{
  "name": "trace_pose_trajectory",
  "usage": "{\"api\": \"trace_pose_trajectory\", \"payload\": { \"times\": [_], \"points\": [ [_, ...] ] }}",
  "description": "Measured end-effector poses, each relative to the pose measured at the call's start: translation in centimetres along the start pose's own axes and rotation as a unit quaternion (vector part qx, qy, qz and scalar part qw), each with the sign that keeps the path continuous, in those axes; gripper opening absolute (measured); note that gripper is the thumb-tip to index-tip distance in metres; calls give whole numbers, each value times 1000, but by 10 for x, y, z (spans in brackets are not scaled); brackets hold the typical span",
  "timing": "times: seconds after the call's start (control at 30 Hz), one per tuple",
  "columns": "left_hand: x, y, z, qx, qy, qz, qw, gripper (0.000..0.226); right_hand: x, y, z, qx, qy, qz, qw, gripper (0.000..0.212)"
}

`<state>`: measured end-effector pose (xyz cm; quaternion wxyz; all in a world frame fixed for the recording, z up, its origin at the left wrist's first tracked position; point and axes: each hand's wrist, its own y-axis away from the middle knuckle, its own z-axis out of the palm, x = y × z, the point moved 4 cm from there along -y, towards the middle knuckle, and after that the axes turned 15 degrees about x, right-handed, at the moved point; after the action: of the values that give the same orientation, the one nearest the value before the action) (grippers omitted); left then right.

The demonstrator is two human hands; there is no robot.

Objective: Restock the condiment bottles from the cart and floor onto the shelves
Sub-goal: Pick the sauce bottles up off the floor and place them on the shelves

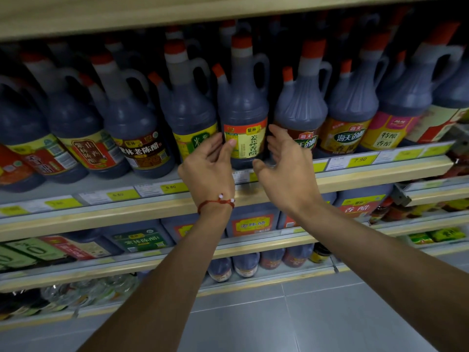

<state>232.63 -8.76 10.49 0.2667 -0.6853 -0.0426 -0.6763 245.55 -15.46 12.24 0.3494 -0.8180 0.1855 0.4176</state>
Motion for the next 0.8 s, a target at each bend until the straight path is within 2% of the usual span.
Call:
{"api": "trace_pose_trajectory", "payload": {
  "times": [0.1,0.2,0.43,0.6,0.8],
  "points": [
    [1,0,0,-16,-6,8,1000,32,-2,0,13,0,20,-17,1000,60],
    [5,0,-2,-29,-39,58,997,31,2,-4,16,19,4,-5,1000,55],
    [2,-3,3,-100,-61,82,990,46,6,-5,11,24,-19,14,999,57],
    [2,-6,2,-103,-61,60,991,41,0,-8,17,2,75,-6,997,56],
    [1,-6,9,-115,-32,34,992,41,1,-11,22,7,59,6,998,48]
  ]
}}
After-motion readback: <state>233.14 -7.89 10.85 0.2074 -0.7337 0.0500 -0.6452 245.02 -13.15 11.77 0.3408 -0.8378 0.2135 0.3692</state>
